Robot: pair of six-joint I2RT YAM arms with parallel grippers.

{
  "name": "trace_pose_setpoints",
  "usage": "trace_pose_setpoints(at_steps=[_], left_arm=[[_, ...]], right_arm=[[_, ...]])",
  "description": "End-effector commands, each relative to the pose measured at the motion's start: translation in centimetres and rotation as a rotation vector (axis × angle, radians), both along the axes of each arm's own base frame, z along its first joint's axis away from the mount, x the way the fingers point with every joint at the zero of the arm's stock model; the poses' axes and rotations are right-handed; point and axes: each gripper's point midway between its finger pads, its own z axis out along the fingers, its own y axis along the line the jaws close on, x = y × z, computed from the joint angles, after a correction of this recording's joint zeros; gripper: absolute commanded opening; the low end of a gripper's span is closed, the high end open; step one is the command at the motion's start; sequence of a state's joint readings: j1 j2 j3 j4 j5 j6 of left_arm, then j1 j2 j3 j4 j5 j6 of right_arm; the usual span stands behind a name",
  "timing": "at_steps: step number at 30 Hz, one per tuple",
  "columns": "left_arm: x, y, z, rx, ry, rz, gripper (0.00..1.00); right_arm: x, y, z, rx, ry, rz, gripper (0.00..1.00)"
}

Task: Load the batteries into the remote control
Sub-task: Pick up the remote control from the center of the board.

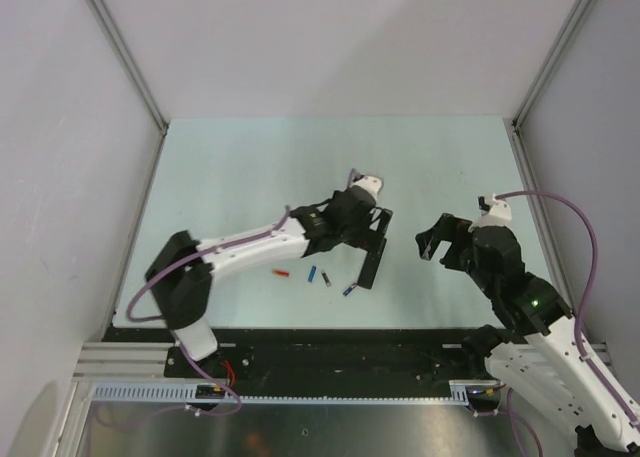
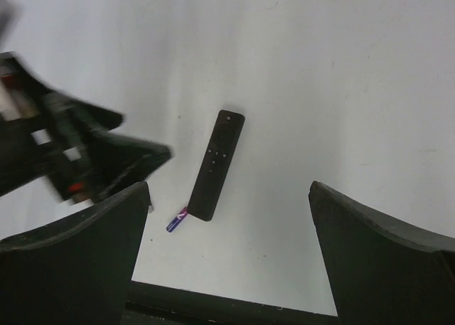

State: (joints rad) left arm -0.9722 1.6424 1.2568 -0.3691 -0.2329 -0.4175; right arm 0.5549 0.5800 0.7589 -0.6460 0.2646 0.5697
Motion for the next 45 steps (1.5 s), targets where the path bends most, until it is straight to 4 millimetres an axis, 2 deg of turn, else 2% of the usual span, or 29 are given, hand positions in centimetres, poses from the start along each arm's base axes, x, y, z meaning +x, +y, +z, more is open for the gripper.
trace_pose_setpoints(at_steps=[1,2,3,4,5,8,12,15,24,31,36,41,44,45], left_arm=[[1.4,-3.4,-2.3,0.058,0.005,-0.062,1.00],[1.8,-4.4,-1.9,0.050,-0.005,-0.070,1.00],[1.9,-4.7,-2.4,0.066,-0.004,-0.076,1.00],[1.8,-5.2,-4.0,0.098,0.014,-0.086,1.00],[2.1,-6.0,-3.7,0.090,0.006,-0.093,1.00],[2.5,-6.6,-5.6,0.150,0.005,-0.092,1.00],[2.8,-6.7,-7.4,0.200,0.019,-0.096,0.98],[2.8,-6.6,-8.5,0.230,0.028,-0.105,0.91],[2.3,-5.4,-10.8,0.283,0.065,-0.085,0.83],[1.8,-5.8,-12.2,0.286,0.101,-0.106,0.75],[1.5,-5.6,-13.0,0.291,0.120,-0.109,0.66],[1.1,-5.5,-13.5,0.296,0.138,-0.119,0.45],[1.0,-5.3,-13.0,0.291,0.131,-0.113,0.34],[1.2,-5.3,-11.9,0.276,0.115,-0.109,0.31]], right_arm=[[-0.6,0.3,1.3,0.042,-0.035,0.023,1.00],[-0.8,0.2,1.3,0.045,-0.030,0.026,1.00],[-0.9,0.2,1.1,0.045,-0.023,0.024,1.00],[-1.0,0.2,1.0,0.043,-0.020,0.024,1.00],[-1.1,0.0,0.8,0.036,-0.012,0.021,1.00],[-1.3,-0.2,0.6,0.029,-0.006,0.015,1.00],[-1.3,-0.3,0.7,0.031,-0.012,0.013,1.00],[-1.3,-0.3,0.6,0.028,-0.008,0.015,1.00],[-1.1,-0.1,0.4,0.022,0.004,0.014,1.00],[-1.3,-0.2,0.5,0.029,-0.001,0.014,1.00],[-1.4,-0.2,0.7,0.039,-0.009,0.016,1.00],[-1.4,-0.1,0.9,0.047,-0.012,0.018,1.00],[-1.4,0.0,1.1,0.057,-0.018,0.021,1.00],[-1.4,0.1,1.1,0.060,-0.018,0.022,1.00]])
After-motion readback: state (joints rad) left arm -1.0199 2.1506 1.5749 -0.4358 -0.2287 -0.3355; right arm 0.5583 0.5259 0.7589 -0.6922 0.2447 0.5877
